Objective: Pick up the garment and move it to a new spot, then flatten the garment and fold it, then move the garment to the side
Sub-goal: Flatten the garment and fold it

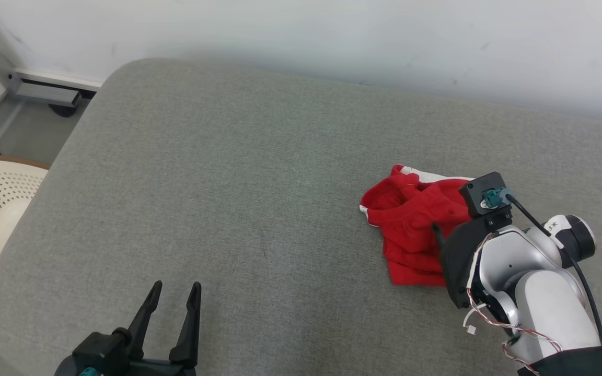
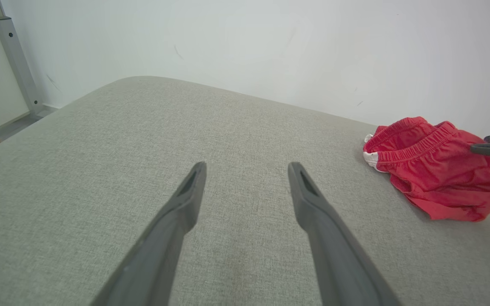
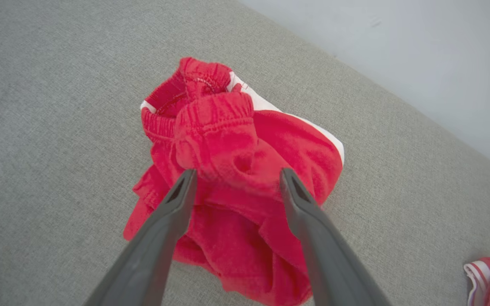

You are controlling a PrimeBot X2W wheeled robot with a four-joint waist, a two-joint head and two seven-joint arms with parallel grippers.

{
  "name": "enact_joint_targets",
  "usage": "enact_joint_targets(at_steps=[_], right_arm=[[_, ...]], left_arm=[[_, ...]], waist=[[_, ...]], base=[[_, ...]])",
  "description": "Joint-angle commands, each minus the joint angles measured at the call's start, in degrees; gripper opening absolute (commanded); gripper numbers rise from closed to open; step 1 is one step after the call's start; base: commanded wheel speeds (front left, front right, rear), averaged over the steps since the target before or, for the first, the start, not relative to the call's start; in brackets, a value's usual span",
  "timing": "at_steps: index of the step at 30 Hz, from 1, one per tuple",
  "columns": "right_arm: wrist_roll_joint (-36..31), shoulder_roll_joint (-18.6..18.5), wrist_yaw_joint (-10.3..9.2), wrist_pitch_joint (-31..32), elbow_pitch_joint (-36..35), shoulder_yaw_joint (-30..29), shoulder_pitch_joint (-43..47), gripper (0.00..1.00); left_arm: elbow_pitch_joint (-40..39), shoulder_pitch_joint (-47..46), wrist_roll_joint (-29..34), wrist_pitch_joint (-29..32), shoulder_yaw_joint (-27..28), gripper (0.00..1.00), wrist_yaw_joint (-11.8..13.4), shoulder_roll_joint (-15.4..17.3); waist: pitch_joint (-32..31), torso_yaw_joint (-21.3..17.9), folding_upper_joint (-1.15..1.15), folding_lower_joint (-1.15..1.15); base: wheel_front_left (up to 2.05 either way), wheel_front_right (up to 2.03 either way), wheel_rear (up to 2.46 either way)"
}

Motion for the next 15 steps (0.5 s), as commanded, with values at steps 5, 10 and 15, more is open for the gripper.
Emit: enact_joint_targets(at_steps=[5, 10, 15], right_arm=[[0.66, -0.20, -0.03, -0.94, 1.64, 0.26, -1.25, 1.00], [0.76, -0.20, -0.03, -1.52, 3.17, 0.28, -2.03, 0.94], [1.14, -0.20, -0.03, -1.66, 3.42, 0.78, -2.59, 0.27]], left_arm=[[-0.04, -0.13, -0.29, -0.31, -0.01, 1.00, 0.06, 0.23], [-0.24, 0.27, -0.43, -0.31, -0.10, 1.00, 0.13, 0.35], [-0.34, 0.25, -0.43, -0.31, -0.15, 1.00, 0.28, 0.32]], waist=[[0.19, 1.18, 0.00, 0.00], [0.30, 1.78, 0.00, 0.00], [0.48, 1.93, 0.00, 0.00]], base=[[0.00, 0.00, 0.00], [0.00, 0.00, 0.00], [0.00, 0.00, 0.00]])
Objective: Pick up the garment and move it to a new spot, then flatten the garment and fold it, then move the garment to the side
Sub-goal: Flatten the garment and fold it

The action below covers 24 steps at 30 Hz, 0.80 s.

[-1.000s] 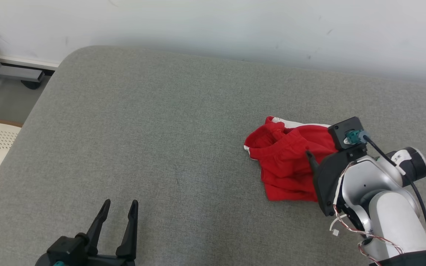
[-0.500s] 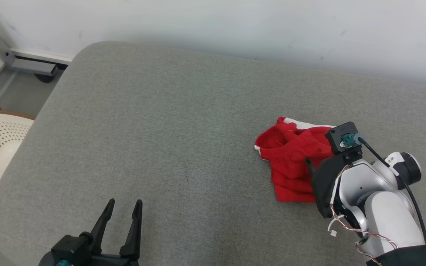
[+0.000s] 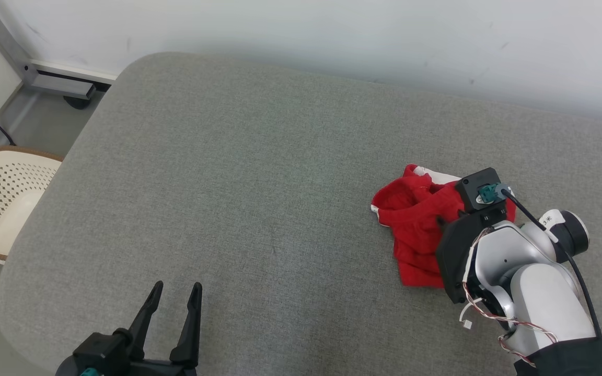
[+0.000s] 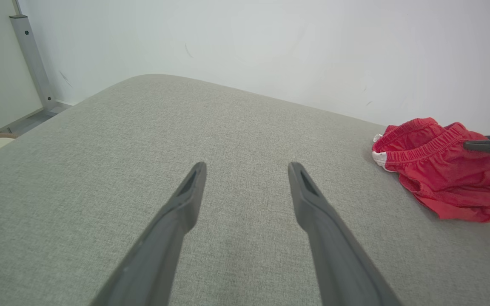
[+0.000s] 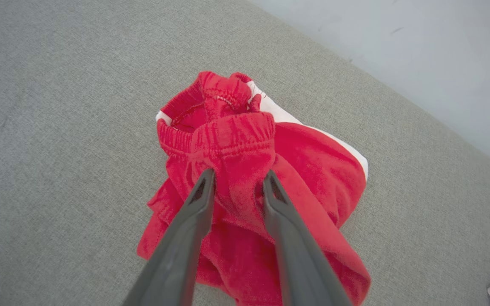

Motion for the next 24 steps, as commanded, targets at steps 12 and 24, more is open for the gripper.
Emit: enact_joint_targets(at_steps=[12, 24], right_arm=[[1.99, -0.21, -0.03, -0.74, 0.47, 1.41, -0.90, 0.00], [5.91, -0.20, -0.03, 0.23, -0.16, 6.90, 0.62, 0.00]], left_arm=[[0.15, -0.35, -0.48, -0.31, 0.10, 1.00, 0.30, 0.34], [0.37, -0.59, -0.62, -0.31, -0.06, 1.00, 0.26, 0.31]], waist=[[0.15, 0.06, 0.00, 0.00], [-0.12, 0.36, 0.00, 0.00]], base=[[0.00, 0.00, 0.00], [0.00, 0.00, 0.00]])
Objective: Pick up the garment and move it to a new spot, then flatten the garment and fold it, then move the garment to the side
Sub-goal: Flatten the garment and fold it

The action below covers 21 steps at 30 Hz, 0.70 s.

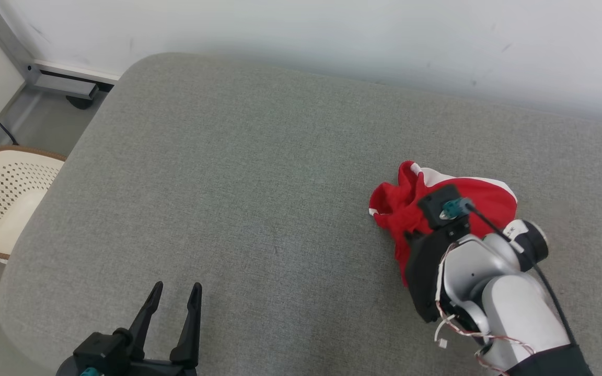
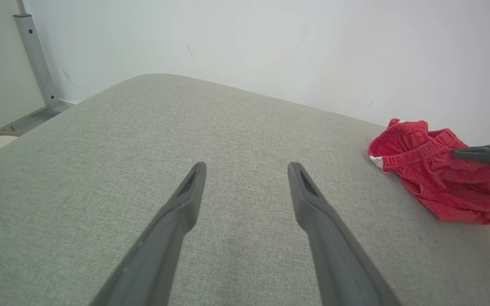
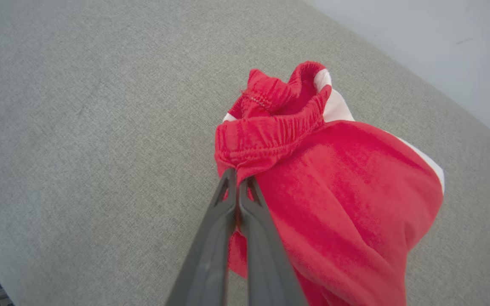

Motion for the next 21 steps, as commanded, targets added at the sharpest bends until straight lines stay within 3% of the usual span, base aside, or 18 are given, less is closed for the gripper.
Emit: enact_joint_targets(at_steps=[1, 21], right_arm=[[0.65, -0.18, -0.03, 0.49, -0.01, 0.65, 0.66, 0.00], [0.78, -0.18, -0.03, 0.39, 3.94, 5.09, 2.75, 0.00]], left_arm=[[0.03, -0.47, -0.28, -0.31, 0.05, 1.00, 0.03, 0.26], [-0.29, -0.25, -0.25, -0.31, 0.29, 1.00, -0.05, 0.02]], waist=[[-0.04, 0.13, 0.00, 0.00], [0.16, 1.32, 0.00, 0.00]], base=[[0.00, 0.00, 0.00], [0.00, 0.00, 0.00]])
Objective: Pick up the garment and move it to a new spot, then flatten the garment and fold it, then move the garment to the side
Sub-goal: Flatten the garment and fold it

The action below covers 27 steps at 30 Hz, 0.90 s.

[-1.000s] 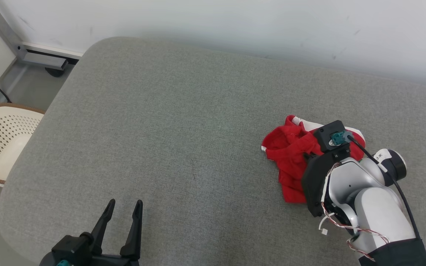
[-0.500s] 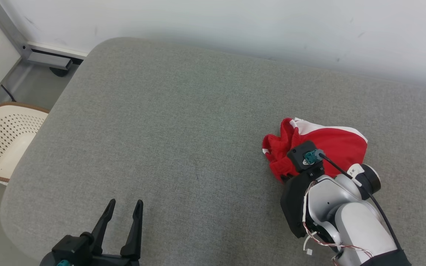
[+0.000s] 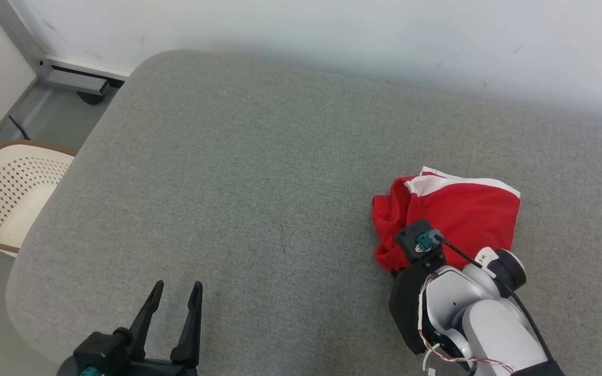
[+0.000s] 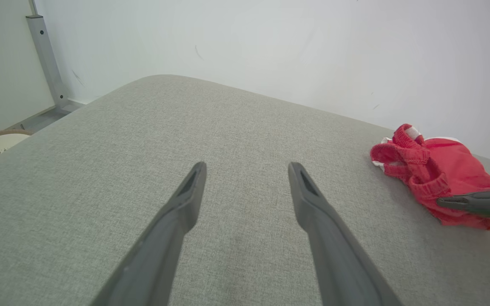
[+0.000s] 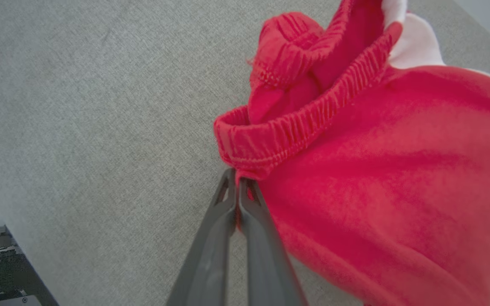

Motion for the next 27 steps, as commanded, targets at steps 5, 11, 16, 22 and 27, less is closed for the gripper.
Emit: enact_joint_targets(at_steps=[5, 11, 16, 22, 27], right_arm=[[0.05, -0.20, -0.03, -0.83, 1.30, -0.43, -0.32, 0.00], [1.68, -0.20, -0.03, -1.50, 1.17, 0.33, -1.22, 1.00], [4.00, -0.20, -0.03, -2.27, -1.78, 0.96, -1.83, 1.00], [4.77, -0.20, -0.03, -0.93, -6.89, -1.01, -2.24, 1.00], [5.20, -0.21, -0.03, 0.99, -11.33, -4.13, -1.93, 1.00]], left_arm=[[-0.13, -0.26, -0.08, -0.31, 0.29, 1.00, -0.06, 0.07], [0.01, 0.08, 0.10, -0.31, 0.42, 1.00, -0.03, 0.04], [0.08, 0.71, 0.12, -0.31, 0.51, 1.00, 0.03, 0.34], [-0.03, 1.21, 0.06, -0.31, 0.48, 1.00, 0.12, 0.75], [-0.23, 1.71, -0.13, -0.31, 0.58, 1.00, 0.19, 1.20]], waist=[[0.19, 0.22, 0.00, 0.00], [-0.13, 0.13, 0.00, 0.00], [-0.91, -0.43, 0.00, 0.00], [-1.89, -1.54, 0.00, 0.00], [-2.50, -2.61, 0.00, 0.00]], base=[[0.00, 0.00, 0.00], [0.00, 0.00, 0.00], [0.00, 0.00, 0.00], [0.00, 0.00, 0.00], [0.00, 0.00, 0.00]])
